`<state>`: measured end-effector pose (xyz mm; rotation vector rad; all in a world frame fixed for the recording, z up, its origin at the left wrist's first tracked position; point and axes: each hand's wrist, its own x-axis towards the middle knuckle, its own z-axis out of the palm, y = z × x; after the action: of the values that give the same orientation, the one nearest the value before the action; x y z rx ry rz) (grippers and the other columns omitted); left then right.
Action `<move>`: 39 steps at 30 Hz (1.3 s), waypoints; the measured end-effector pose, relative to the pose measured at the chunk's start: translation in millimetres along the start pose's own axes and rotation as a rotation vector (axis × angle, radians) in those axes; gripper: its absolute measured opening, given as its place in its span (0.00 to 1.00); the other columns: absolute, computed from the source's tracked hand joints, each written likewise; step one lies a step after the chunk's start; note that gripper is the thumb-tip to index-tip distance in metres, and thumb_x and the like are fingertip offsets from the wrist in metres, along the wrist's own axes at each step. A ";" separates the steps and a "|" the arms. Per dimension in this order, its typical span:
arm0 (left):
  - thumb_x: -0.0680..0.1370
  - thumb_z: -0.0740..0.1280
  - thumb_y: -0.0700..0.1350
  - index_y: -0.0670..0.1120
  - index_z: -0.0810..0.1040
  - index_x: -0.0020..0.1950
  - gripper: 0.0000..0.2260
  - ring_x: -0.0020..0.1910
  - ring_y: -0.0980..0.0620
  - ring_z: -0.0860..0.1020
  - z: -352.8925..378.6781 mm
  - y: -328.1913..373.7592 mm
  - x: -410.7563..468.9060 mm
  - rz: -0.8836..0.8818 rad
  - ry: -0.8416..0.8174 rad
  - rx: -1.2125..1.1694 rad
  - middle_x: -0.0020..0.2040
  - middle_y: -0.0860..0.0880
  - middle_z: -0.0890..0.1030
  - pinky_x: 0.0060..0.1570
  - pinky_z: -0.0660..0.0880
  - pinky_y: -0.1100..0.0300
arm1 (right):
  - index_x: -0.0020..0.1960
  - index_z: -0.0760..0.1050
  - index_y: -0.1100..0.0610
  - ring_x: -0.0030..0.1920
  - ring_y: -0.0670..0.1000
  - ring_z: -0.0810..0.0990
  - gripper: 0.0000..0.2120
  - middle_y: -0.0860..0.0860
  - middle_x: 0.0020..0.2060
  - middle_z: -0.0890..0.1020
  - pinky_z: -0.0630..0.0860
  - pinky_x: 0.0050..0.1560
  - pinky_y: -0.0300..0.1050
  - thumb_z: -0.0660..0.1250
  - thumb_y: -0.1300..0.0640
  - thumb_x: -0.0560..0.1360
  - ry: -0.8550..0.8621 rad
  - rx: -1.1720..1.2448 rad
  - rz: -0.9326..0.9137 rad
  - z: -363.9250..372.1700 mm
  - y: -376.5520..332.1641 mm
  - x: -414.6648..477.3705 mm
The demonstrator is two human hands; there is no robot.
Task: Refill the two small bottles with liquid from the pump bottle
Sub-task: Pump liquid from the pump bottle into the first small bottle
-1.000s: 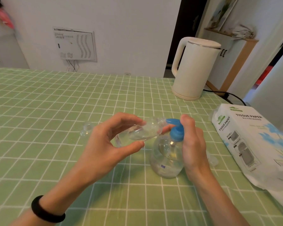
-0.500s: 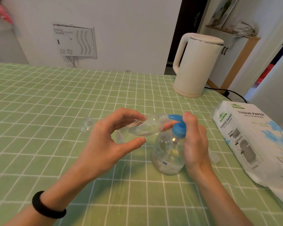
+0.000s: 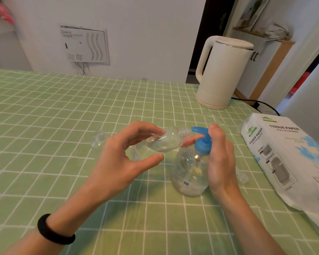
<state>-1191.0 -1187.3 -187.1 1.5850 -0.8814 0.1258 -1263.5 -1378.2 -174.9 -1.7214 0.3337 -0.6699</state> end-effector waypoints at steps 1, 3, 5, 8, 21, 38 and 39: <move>0.71 0.79 0.39 0.49 0.82 0.62 0.21 0.62 0.50 0.84 -0.1 0.4 0.0 0.001 0.000 0.002 0.59 0.54 0.86 0.67 0.78 0.55 | 0.36 0.86 0.54 0.40 0.63 0.80 0.33 0.53 0.34 0.87 0.77 0.39 0.47 0.53 0.32 0.73 -0.003 -0.010 0.000 -0.2 -0.2 0.3; 0.72 0.79 0.39 0.49 0.81 0.62 0.20 0.62 0.50 0.84 -0.4 1.0 0.0 0.004 -0.002 0.004 0.59 0.54 0.86 0.66 0.78 0.55 | 0.35 0.86 0.55 0.40 0.63 0.79 0.33 0.56 0.33 0.86 0.75 0.39 0.49 0.53 0.33 0.73 -0.010 -0.026 -0.004 -0.4 -0.9 0.9; 0.72 0.79 0.39 0.49 0.82 0.63 0.20 0.63 0.50 0.84 -0.1 1.5 0.1 0.010 -0.003 0.015 0.60 0.54 0.86 0.66 0.79 0.55 | 0.35 0.86 0.55 0.40 0.65 0.78 0.33 0.57 0.33 0.85 0.75 0.38 0.47 0.52 0.32 0.73 -0.009 -0.022 0.001 -0.6 -1.0 0.5; 0.72 0.79 0.39 0.48 0.82 0.63 0.21 0.63 0.51 0.84 0.3 1.8 0.5 0.014 -0.001 0.027 0.60 0.54 0.86 0.66 0.78 0.57 | 0.37 0.86 0.53 0.41 0.65 0.80 0.36 0.54 0.35 0.87 0.78 0.42 0.47 0.51 0.28 0.74 -0.005 -0.021 -0.003 -0.1 0.9 -0.8; 0.72 0.80 0.38 0.48 0.82 0.63 0.21 0.62 0.51 0.84 -0.1 5.3 -0.1 0.010 -0.003 0.090 0.59 0.56 0.86 0.64 0.80 0.52 | 0.37 0.86 0.55 0.42 0.63 0.81 0.31 0.54 0.36 0.87 0.78 0.43 0.53 0.53 0.35 0.73 -0.020 -0.019 -0.025 -0.6 1.3 1.0; 0.72 0.79 0.41 0.48 0.82 0.64 0.21 0.63 0.52 0.84 -0.5 4.5 0.2 0.024 -0.002 0.090 0.60 0.57 0.85 0.65 0.79 0.55 | 0.37 0.87 0.54 0.42 0.62 0.83 0.34 0.54 0.36 0.88 0.77 0.47 0.53 0.51 0.32 0.75 0.005 -0.026 -0.037 -0.6 4.3 1.0; 0.72 0.79 0.41 0.48 0.81 0.64 0.21 0.63 0.52 0.84 -0.4 4.3 0.0 0.025 -0.002 0.091 0.60 0.57 0.85 0.65 0.79 0.55 | 0.38 0.87 0.52 0.43 0.64 0.82 0.34 0.54 0.36 0.88 0.77 0.47 0.52 0.51 0.31 0.75 0.014 -0.020 -0.031 0.1 3.4 -0.1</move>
<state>-1193.4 -1186.8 -183.6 1.6590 -0.9087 0.1844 -1263.0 -1378.9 -178.2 -1.7447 0.3254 -0.7034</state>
